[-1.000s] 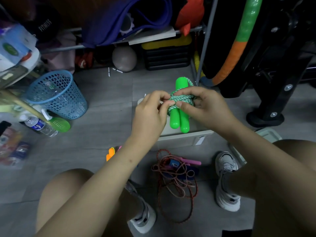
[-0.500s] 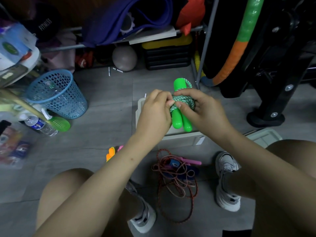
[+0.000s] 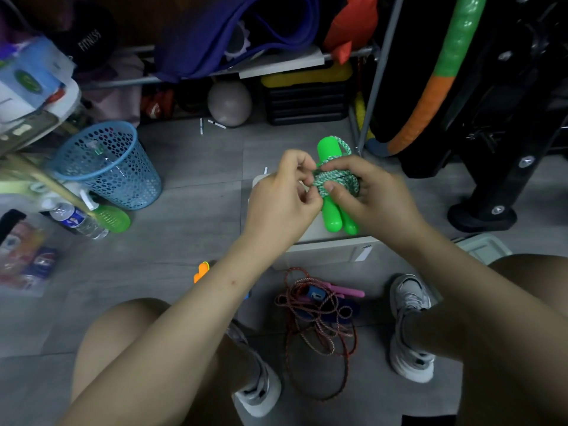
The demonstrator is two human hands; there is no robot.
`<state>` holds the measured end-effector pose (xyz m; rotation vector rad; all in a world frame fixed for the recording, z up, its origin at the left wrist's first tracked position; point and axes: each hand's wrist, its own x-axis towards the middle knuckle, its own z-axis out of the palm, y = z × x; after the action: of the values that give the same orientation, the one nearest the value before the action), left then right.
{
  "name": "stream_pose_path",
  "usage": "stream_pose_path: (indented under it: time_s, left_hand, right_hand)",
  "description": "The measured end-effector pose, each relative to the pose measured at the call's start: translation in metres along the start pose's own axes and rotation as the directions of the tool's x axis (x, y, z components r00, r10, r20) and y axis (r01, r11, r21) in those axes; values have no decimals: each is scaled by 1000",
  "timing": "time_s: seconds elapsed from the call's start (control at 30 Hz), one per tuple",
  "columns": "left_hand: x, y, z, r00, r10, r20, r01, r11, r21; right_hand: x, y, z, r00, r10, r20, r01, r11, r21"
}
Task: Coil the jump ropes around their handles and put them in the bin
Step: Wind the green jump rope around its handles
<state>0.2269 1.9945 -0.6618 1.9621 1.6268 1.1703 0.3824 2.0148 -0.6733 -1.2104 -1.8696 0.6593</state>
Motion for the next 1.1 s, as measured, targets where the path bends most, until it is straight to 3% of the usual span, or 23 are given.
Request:
stream_pose_path:
  time_s: [0.17,0.33,0.53,0.8,0.9,1.1]
  left_hand:
    - [-3,5,0,997,-29,-69,23,996,-81]
    - [0,1,-1,997,-77,-2,75,972,-223]
    - [1,1,-2,997,-77,2,77,982,-172]
    - [3,-2,1,960,-261,104,281,887,-367]
    - [3,-1,-1,964,-240,119,268,874,-405]
    - [4,1,-1,969,-183,163,242,824,-513]
  right_hand:
    - [0,0,1,999,-6,43,4,999,42]
    - [3,2,-2,994,-11,111,2,997,80]
    - [2,-2,-1,995,6,96,-7,1000,12]
    - [2,2,2,988,30,152,-44,995,88]
    - [3,3,1,980,36,195,-56,994,98]
    - [9,4,-6,961,13,275,-96,953,287]
